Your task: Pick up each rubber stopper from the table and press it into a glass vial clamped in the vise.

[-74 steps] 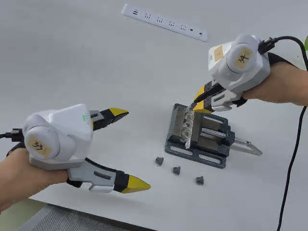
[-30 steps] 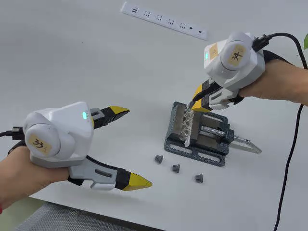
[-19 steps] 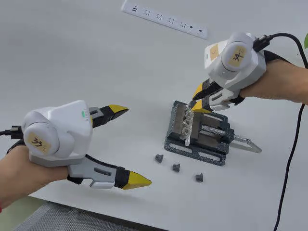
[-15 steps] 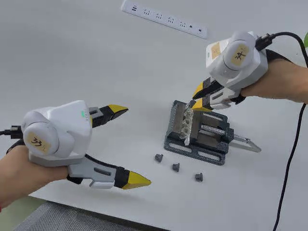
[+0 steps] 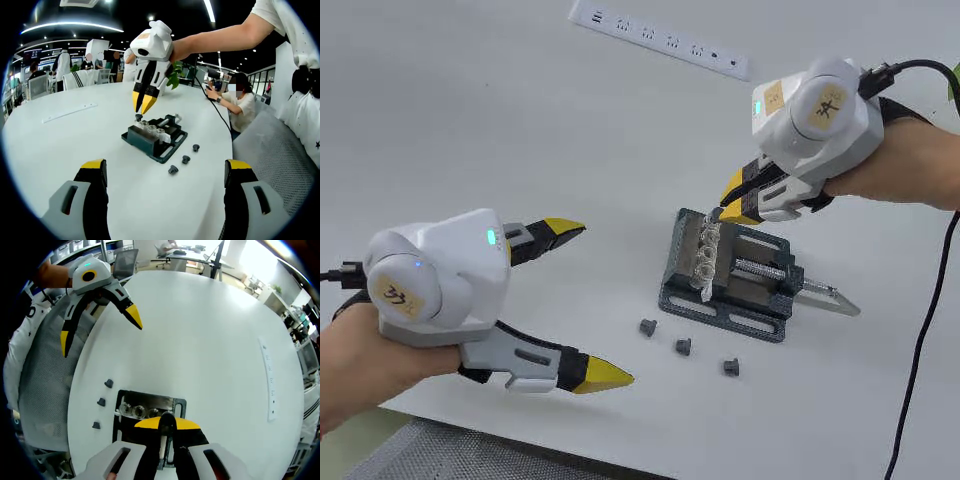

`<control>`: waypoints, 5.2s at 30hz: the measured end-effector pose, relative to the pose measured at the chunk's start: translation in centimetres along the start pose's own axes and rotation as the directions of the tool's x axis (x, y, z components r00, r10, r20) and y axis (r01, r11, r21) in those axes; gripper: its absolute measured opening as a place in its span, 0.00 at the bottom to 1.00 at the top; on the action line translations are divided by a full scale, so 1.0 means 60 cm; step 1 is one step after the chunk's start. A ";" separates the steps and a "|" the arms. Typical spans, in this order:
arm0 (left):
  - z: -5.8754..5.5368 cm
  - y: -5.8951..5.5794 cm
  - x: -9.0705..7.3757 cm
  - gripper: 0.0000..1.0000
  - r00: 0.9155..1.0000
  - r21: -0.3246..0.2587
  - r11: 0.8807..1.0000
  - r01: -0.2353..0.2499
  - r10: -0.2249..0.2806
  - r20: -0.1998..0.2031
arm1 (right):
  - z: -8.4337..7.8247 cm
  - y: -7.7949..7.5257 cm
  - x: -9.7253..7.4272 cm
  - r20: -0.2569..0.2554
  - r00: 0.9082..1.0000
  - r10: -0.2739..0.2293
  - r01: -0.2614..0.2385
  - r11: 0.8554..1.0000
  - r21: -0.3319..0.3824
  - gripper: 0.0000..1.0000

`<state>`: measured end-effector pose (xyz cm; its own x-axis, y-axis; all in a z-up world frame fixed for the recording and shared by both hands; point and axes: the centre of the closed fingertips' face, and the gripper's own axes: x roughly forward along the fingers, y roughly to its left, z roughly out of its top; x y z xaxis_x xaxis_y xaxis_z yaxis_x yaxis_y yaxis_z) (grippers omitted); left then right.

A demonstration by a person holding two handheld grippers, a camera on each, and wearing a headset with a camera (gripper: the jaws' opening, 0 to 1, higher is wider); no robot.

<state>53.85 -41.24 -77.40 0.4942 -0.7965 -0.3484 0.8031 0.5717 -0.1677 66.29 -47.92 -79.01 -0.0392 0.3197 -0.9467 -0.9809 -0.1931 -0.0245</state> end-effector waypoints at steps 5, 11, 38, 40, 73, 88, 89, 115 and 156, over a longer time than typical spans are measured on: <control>0.003 -0.001 0.000 0.98 1.000 -0.002 1.000 -0.002 0.002 0.003 | -0.001 -0.002 0.003 -0.003 1.000 -0.001 0.001 1.000 -0.007 0.03; 0.006 -0.002 0.000 0.97 1.000 -0.006 1.000 -0.004 0.004 0.008 | -0.005 -0.003 0.009 -0.014 1.000 0.002 -0.002 1.000 -0.009 0.03; 0.008 0.002 -0.001 0.97 1.000 -0.014 1.000 -0.006 0.006 0.024 | -0.002 -0.001 0.011 -0.057 0.998 0.007 -0.009 0.999 -0.048 0.03; 0.010 0.002 -0.001 0.97 1.000 -0.014 1.000 -0.008 0.008 0.026 | -0.004 -0.002 0.012 -0.059 0.998 0.012 -0.014 0.999 -0.040 0.03; 0.013 0.002 0.002 0.96 0.999 -0.019 1.000 -0.006 0.007 0.038 | -0.005 -0.004 0.017 -0.089 0.995 0.033 -0.034 0.999 -0.014 0.01; 0.015 0.003 0.003 0.96 0.999 -0.020 1.000 -0.007 0.008 0.044 | -0.004 -0.002 0.017 -0.111 0.994 0.019 -0.023 0.999 -0.035 0.00; 0.015 0.002 0.003 0.96 0.999 -0.020 1.000 -0.006 0.007 0.045 | -0.004 -0.001 0.017 -0.109 0.994 0.019 -0.023 0.999 -0.036 0.00; 0.032 -0.002 -0.004 0.95 1.000 0.013 1.000 -0.011 0.010 0.030 | -0.004 -0.004 0.012 -0.086 0.996 -0.001 0.001 1.000 -0.008 0.02; 0.048 -0.028 -0.002 0.96 1.000 0.050 0.998 0.023 -0.023 0.001 | -0.010 0.025 -0.095 0.124 0.981 -0.149 0.136 0.985 0.106 0.21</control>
<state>53.42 -42.66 -74.40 0.4763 -0.8095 -0.3433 0.8298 0.5430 -0.1289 65.14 -50.60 -73.83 0.0835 0.4577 -0.8852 -0.9917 -0.0486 -0.1187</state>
